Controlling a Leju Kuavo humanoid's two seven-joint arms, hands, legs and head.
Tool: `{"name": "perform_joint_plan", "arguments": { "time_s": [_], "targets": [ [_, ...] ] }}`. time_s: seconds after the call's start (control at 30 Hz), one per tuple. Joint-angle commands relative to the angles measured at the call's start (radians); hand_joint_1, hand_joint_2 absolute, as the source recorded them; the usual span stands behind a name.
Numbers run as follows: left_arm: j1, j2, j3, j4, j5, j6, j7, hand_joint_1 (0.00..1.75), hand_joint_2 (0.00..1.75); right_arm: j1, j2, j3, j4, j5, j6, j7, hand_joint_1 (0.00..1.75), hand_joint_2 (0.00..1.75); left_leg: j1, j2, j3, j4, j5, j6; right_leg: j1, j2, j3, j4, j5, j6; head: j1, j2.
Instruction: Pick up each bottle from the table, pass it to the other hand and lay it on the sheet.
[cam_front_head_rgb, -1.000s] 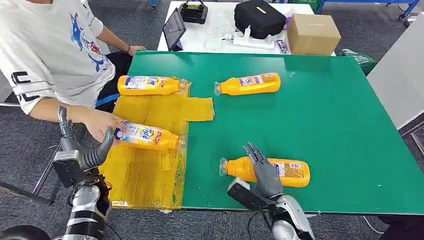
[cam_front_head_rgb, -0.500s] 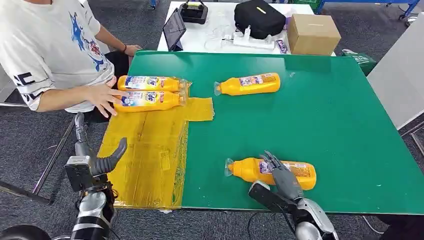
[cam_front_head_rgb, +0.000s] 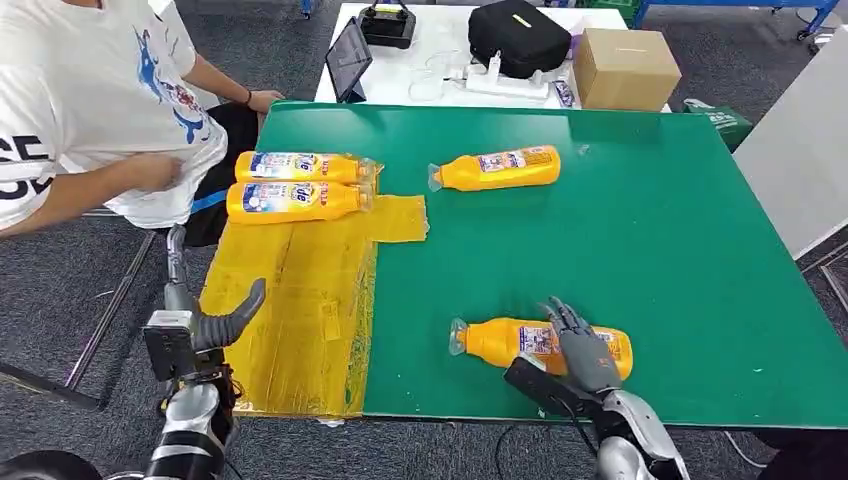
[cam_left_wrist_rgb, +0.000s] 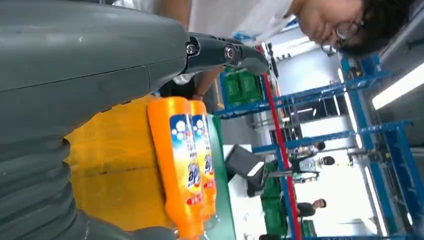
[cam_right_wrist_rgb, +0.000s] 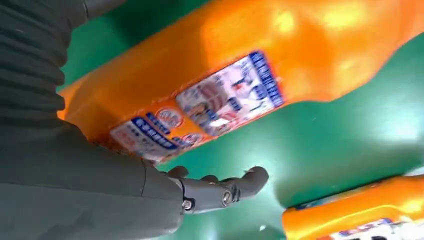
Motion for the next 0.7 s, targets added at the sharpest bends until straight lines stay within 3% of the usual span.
{"name": "perform_joint_plan", "arguments": {
  "time_s": [0.03, 0.7],
  "targets": [
    [-0.054, -0.011, -0.027, 0.108, -0.004, -0.013, 0.013, 0.00, 1.75, -0.084, 0.030, -0.036, 0.128, 0.093, -0.059, -0.019, 0.00, 1.75, 0.000, 0.000, 0.002, -0.001, 0.000, -0.001, 0.001, -0.001, 0.002, -0.001, 0.000, -0.001, 0.000, 0.000],
    [-0.080, -0.004, -0.044, 0.190, 0.006, -0.029, 0.051, 0.00, 1.75, -0.056, -0.057, -0.026, 0.242, -0.031, 0.166, 0.132, 0.00, 1.75, 0.002, -0.002, 0.008, -0.001, 0.000, -0.001, 0.002, -0.004, 0.009, -0.004, 0.000, -0.002, 0.000, 0.000]
  ]
}}
